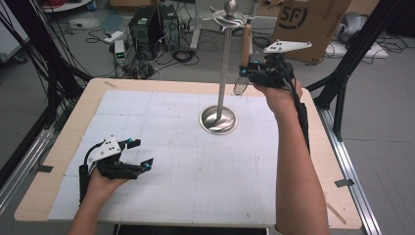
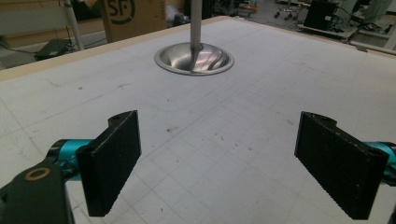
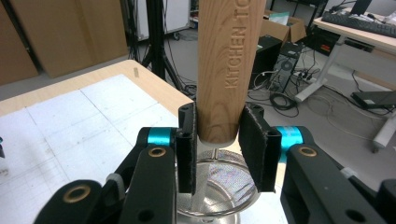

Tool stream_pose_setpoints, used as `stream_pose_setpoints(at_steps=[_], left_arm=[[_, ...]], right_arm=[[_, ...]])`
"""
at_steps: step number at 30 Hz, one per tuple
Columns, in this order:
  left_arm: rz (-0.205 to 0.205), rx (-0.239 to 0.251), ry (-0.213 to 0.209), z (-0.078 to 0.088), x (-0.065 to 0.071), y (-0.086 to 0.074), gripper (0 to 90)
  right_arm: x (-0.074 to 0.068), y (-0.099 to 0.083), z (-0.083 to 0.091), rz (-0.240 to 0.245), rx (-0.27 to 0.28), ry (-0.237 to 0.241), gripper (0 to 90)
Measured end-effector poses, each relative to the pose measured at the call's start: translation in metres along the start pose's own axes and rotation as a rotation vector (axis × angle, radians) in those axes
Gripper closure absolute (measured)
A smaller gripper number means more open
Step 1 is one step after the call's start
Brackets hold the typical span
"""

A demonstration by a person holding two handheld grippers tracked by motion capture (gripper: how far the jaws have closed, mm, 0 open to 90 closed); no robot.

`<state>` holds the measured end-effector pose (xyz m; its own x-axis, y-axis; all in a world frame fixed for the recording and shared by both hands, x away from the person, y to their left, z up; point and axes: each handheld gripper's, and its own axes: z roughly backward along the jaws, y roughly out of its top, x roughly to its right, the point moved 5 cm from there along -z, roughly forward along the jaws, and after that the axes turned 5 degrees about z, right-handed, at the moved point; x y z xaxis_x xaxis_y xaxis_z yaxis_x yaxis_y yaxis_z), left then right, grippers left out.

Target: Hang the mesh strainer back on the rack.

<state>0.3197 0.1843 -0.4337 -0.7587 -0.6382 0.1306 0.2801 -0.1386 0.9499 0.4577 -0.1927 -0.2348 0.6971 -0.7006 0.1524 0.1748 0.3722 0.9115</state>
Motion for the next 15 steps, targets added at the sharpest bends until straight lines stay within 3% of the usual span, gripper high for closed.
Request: stream_pose_setpoints(at_steps=[15], left_arm=[[-0.001, -0.004, -0.001, -0.0002, -0.0001, -0.0003, 15.0]], right_arm=[[-0.0013, -0.0025, 0.0083, -0.001, 0.009, -0.004, 53.6]])
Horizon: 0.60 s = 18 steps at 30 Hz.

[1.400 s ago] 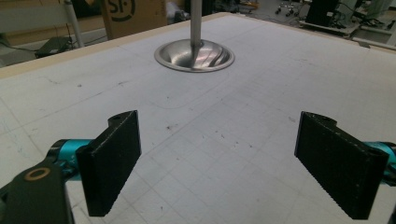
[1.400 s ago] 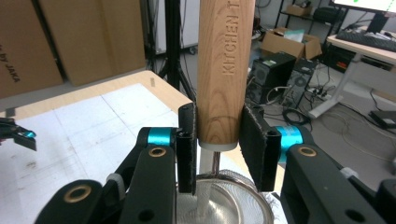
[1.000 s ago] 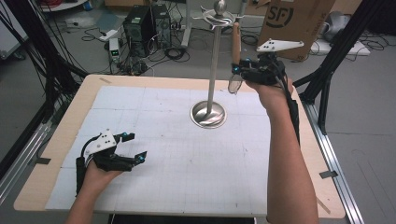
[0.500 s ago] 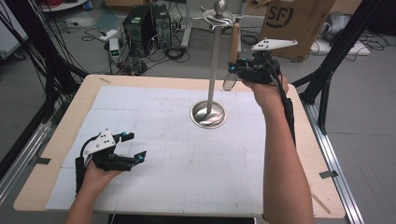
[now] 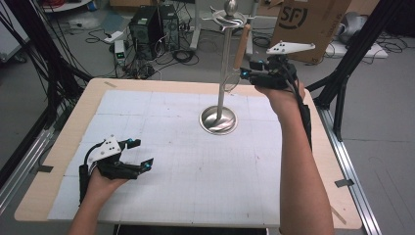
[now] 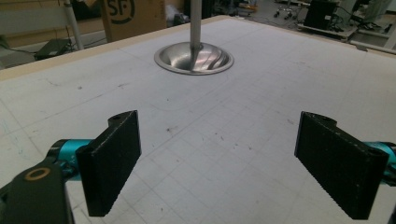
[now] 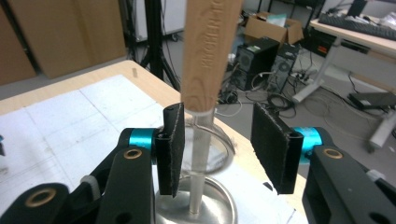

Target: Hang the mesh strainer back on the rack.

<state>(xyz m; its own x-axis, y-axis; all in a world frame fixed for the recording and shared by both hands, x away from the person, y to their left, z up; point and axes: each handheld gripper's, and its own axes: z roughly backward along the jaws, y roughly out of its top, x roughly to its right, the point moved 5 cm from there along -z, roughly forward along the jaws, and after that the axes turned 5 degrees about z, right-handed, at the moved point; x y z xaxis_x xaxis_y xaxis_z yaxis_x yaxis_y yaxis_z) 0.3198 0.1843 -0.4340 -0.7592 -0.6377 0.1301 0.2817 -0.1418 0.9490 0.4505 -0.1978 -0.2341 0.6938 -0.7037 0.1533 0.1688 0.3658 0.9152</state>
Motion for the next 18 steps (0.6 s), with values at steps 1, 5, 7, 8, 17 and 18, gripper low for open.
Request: stream_pose_setpoints(at_steps=[1, 5, 7, 8, 17, 18], left_arm=[[0.001, 0.000, 0.000, 0.000, 0.000, 0.000, 15.1], [0.002, 0.000, 0.000, 0.000, 0.001, 0.000, 15.0], [-0.003, -0.002, 0.000, 0.000, 0.001, 0.000, 15.0], [-0.003, -0.003, 0.002, -0.001, 0.001, 0.000, 15.0], [-0.002, -0.007, 0.006, -0.001, 0.001, -0.001, 15.1], [-0.001, -0.006, 0.005, -0.001, 0.001, -0.001, 15.0]], right_arm=[[-0.001, 0.000, 0.001, 0.003, 0.005, 0.002, 52.9], [-0.006, -0.004, 0.006, 0.008, 0.012, 0.016, 50.6], [-0.008, -0.005, 0.009, 0.010, 0.021, 0.022, 50.2], [-0.009, -0.005, 0.011, 0.011, 0.029, 0.028, 49.9], [-0.019, -0.013, 0.026, 0.032, 0.064, 0.057, 43.6], [-0.019, -0.013, 0.027, 0.037, 0.071, 0.056, 43.1]])
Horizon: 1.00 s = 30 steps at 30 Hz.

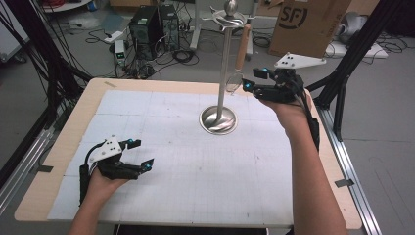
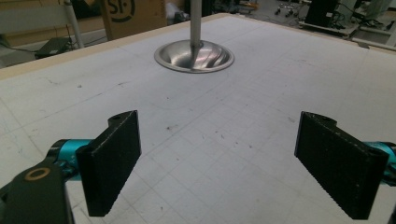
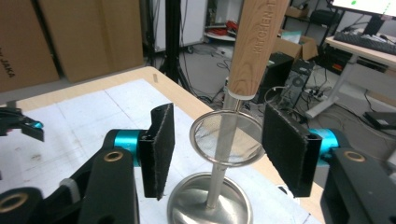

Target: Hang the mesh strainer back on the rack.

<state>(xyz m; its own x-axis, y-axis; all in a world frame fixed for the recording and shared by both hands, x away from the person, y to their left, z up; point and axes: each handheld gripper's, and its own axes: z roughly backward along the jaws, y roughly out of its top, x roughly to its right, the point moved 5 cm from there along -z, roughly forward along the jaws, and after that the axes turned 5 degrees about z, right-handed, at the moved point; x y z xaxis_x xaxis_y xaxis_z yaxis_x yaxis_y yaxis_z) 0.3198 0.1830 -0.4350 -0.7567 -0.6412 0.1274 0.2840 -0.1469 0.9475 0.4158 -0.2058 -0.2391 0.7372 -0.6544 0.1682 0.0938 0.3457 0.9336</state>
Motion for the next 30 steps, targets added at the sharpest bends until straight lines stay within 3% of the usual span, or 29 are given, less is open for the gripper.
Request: stream_pose_setpoints(at_steps=[9, 30], left_arm=[[-0.003, -0.003, 0.000, 0.000, 0.000, 0.000, 15.0], [-0.004, -0.005, -0.003, 0.000, 0.001, 0.000, 15.0]], right_arm=[[-0.013, -0.010, 0.011, 0.013, 0.031, 0.029, 38.4], [-0.036, -0.061, 0.027, -0.016, 0.075, 0.092, 31.2]])
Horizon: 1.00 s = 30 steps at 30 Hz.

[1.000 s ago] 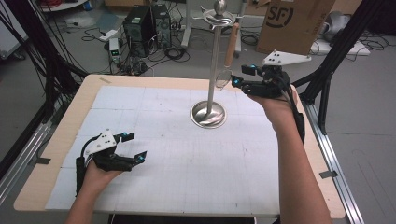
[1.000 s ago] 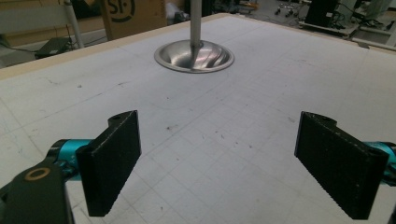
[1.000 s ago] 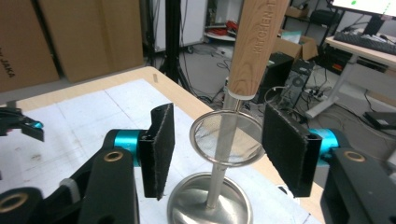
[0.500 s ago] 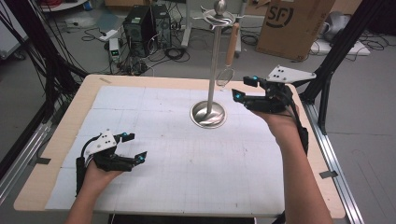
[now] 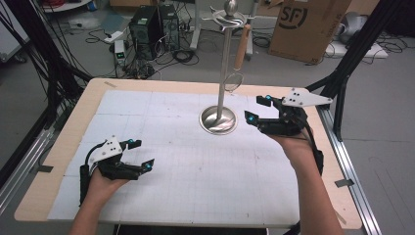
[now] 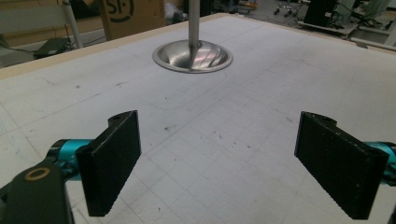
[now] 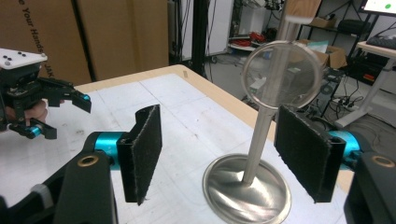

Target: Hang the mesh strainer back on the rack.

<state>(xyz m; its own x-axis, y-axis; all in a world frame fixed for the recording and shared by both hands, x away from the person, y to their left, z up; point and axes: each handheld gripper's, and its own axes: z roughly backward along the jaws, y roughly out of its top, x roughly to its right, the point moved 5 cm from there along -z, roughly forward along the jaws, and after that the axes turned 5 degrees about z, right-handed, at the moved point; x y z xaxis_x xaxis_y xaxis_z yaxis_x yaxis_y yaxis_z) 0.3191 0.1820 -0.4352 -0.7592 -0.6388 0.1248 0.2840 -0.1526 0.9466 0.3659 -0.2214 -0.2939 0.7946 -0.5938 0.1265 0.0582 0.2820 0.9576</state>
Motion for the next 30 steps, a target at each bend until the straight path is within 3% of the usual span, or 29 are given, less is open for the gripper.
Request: stream_pose_setpoints(at_steps=[6, 15, 30], left_arm=[[-0.001, 0.001, -0.002, 0.000, 0.001, 0.000, 15.1], [-0.001, 0.002, -0.006, -0.001, 0.001, 0.000, 15.0], [0.002, 0.000, -0.008, -0.001, 0.002, 0.000, 15.0]], right_arm=[[-0.004, -0.014, 0.002, -0.019, 0.008, -0.006, 29.4], [-0.016, -0.029, 0.000, -0.003, 0.004, 0.006, 26.3], [-0.037, -0.074, 0.002, -0.014, -0.006, 0.002, 21.3]])
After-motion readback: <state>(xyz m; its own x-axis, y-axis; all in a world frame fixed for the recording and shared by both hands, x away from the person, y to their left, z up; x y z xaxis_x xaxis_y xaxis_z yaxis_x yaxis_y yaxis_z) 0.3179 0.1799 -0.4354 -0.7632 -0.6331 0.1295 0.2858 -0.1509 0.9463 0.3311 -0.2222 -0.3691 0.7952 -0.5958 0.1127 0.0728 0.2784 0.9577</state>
